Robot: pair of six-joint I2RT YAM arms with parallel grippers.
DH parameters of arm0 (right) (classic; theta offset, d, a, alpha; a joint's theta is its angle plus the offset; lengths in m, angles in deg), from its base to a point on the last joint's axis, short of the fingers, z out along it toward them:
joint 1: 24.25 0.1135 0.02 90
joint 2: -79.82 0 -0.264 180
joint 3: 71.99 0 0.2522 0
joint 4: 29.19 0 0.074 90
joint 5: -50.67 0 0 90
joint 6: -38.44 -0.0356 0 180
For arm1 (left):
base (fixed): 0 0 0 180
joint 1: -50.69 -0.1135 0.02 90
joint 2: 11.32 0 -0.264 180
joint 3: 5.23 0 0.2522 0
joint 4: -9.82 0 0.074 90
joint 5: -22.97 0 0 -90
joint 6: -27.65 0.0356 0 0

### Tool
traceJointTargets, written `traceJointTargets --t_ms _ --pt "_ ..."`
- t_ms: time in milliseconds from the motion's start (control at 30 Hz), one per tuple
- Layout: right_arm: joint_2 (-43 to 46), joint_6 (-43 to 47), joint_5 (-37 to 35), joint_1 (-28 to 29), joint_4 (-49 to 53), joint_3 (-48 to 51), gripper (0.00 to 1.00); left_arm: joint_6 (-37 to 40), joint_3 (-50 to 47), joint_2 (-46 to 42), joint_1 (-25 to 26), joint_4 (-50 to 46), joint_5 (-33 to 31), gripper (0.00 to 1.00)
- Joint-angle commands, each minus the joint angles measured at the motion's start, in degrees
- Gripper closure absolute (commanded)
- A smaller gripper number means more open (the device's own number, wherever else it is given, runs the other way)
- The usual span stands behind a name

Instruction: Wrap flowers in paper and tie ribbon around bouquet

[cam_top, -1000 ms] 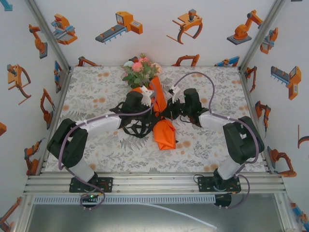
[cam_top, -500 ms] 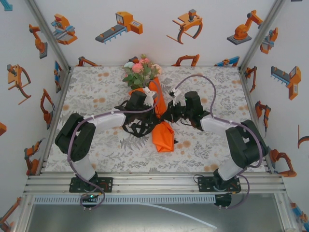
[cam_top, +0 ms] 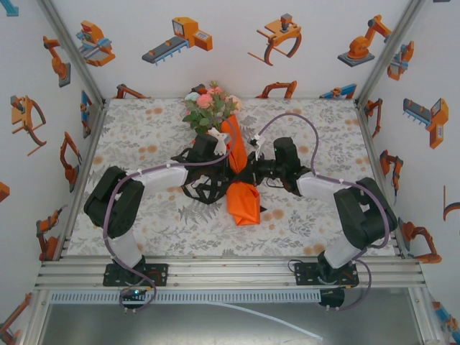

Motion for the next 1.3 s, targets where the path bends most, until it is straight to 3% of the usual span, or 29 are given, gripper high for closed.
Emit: traceJointTargets --t_ms 0,133,300,767,933,1133,1267 --pt "-1.42 -1.61 4.92 0.97 -2.89 0.2 1.0 -2.83 0.26 0.18 -0.63 3.33 -2.32 1.0" --pt "-2.41 -1.79 3.73 1.26 -1.94 0.13 1.0 -2.7 -2.26 -0.93 -1.01 10.41 2.49 1.0" --pt "-0.78 -1.68 1.64 1.28 -1.11 0.09 0.79 -4.14 -5.76 -0.64 -1.25 20.05 8.23 1.0" --pt "7.78 2.84 -5.97 1.04 8.45 1.16 0.51 -4.36 -5.83 0.79 -1.35 19.74 8.38 1.0" --pt "10.75 3.0 -8.97 0.31 9.97 1.93 0.48 -4.25 -5.76 0.8 -1.32 19.76 8.53 1.0" --pt "10.02 -10.22 -14.64 -2.6 1.77 3.55 0.49 -4.02 -5.71 0.65 -1.32 19.48 8.35 1.0" --pt "6.28 -11.63 -14.78 -2.78 -0.12 3.38 0.49 -4.08 -5.62 0.6 -1.33 19.66 8.62 1.0"
